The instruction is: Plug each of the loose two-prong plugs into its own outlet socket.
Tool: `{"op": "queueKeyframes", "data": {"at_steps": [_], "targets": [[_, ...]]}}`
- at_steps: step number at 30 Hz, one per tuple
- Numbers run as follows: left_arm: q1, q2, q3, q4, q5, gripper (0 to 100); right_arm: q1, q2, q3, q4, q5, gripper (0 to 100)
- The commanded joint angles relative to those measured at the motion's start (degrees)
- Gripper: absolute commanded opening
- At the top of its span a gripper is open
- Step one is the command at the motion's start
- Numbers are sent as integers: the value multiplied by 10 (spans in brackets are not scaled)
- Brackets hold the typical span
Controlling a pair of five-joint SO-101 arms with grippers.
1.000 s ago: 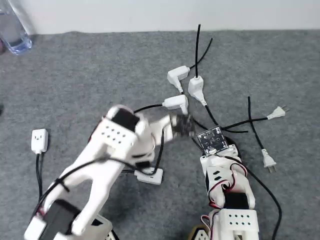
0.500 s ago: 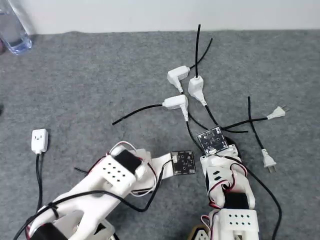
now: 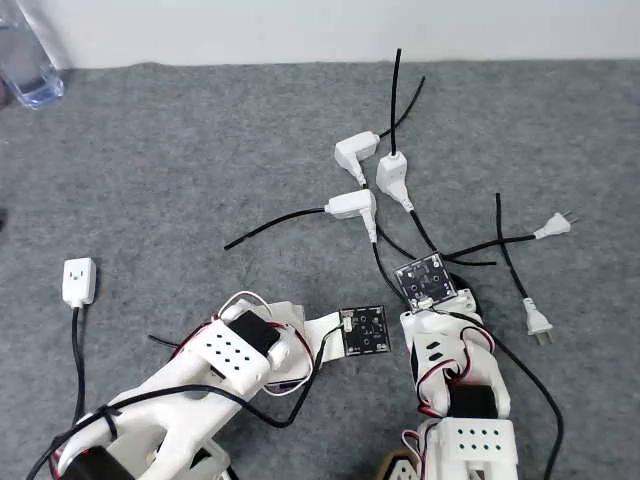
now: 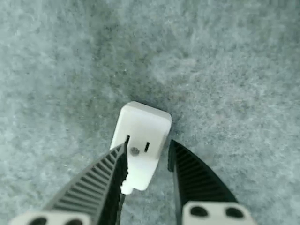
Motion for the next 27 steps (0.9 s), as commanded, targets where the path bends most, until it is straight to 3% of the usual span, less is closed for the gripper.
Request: {"op": "queueKeyframes", "data": {"at_steps": [1,10,18,27], "targets": [[2,26,-5,-9,-12,134,-1,1,9,-7,5,139],[-14,179,-124,36,-20,134,-1,1,9,-7,5,139],[-16,239,-185,53,-48,134,-1,1,9,-7,5,139],[-93,239,-189,77,-130,134,-1,1,9,-7,5,139]]}}
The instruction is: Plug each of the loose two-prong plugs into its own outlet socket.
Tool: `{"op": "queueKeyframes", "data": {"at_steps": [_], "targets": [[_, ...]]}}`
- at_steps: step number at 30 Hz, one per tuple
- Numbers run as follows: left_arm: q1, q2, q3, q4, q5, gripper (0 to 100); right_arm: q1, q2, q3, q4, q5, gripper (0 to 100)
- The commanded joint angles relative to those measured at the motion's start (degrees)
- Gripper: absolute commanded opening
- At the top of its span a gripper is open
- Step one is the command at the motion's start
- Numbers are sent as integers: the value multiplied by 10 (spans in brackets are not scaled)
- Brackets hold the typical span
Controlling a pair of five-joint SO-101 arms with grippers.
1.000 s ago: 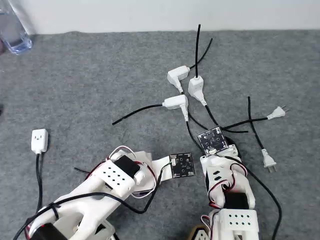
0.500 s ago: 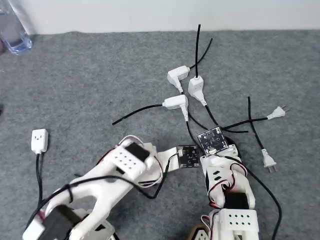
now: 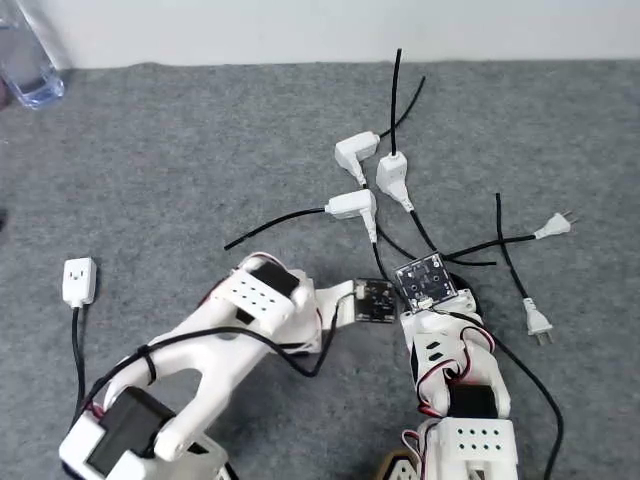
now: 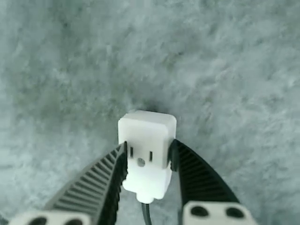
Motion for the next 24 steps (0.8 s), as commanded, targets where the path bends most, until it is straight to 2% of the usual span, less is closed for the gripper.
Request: {"op": "queueKeyframes", "data": {"at_steps": [1,5,14,20,24], "targets": [[-32,18,0,20,-26,134,-1,1,9,-7,5,139],[-36,20,-14,27,-42,134,-1,1,9,-7,5,139],[-81,24,-95,128,-107,138,-1,1,9,-7,5,139],[-80,24,-92,134,-107,291,-2,1,9,-7,5,139],[-74,18,-93,138,-106,294,-2,1,9,-7,5,139]]}}
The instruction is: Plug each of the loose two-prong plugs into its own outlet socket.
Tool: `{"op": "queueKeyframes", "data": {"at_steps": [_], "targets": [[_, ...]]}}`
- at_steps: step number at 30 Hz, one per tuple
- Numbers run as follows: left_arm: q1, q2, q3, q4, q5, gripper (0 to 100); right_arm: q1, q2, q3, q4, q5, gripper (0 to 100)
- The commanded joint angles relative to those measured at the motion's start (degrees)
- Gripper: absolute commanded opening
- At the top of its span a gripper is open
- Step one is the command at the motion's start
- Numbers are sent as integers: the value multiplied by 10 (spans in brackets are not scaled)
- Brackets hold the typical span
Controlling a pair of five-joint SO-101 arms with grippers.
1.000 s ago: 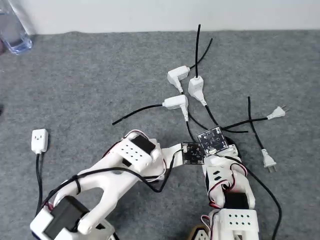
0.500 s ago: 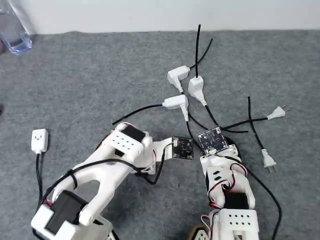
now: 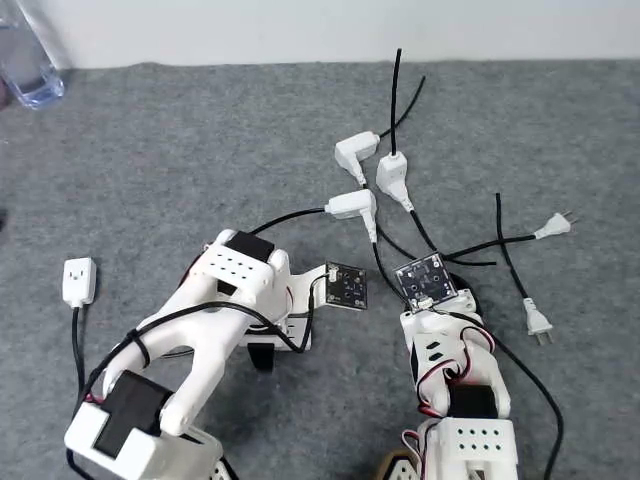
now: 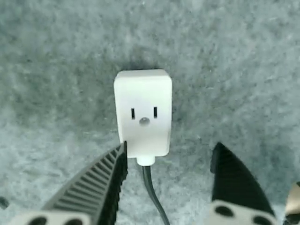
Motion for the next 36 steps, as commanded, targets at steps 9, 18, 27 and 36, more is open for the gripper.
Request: {"op": "queueKeyframes", "data": {"at_steps": [9,18,27,36], "targets": [[69,-99,-27,91,33,294,-2,1,9,-7,5,139],[78,-109,99,-72,55,294,-2,1,9,-7,5,139],[44,-26,85,-136,70,294,-13,1,9,-5,5,138],[44,-16,70,-120,70,294,-15,1,9,1,6,139]]}}
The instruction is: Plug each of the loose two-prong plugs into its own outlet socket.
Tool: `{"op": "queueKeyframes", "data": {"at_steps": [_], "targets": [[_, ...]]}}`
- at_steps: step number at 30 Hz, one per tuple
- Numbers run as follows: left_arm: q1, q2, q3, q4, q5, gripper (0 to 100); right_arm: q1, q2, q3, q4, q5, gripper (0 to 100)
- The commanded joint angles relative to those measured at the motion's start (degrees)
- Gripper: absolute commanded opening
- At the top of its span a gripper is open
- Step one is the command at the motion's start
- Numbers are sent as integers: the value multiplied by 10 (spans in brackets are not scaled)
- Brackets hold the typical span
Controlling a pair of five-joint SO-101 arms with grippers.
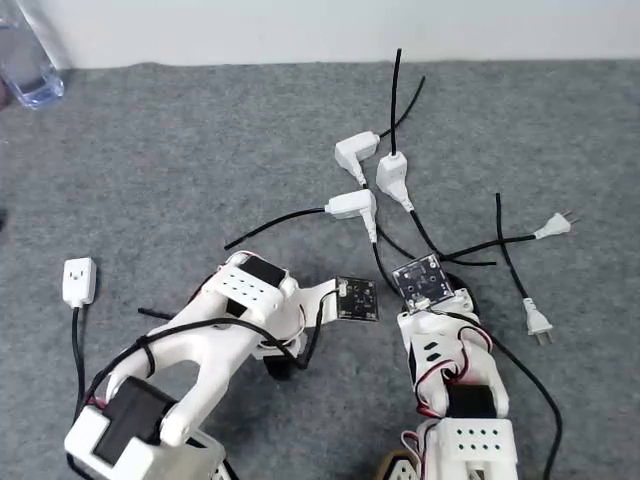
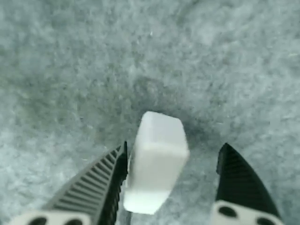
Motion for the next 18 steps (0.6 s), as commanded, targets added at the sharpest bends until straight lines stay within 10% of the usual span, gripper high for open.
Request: {"op": "queueKeyframes", "data": {"at_steps": [1,18], "targets": [[-2,-1,-15,4,1,294,-1,1,9,1,6,139],[-63,96,-181,30,-1,294,19,-4,9,-3,5,136]]}}
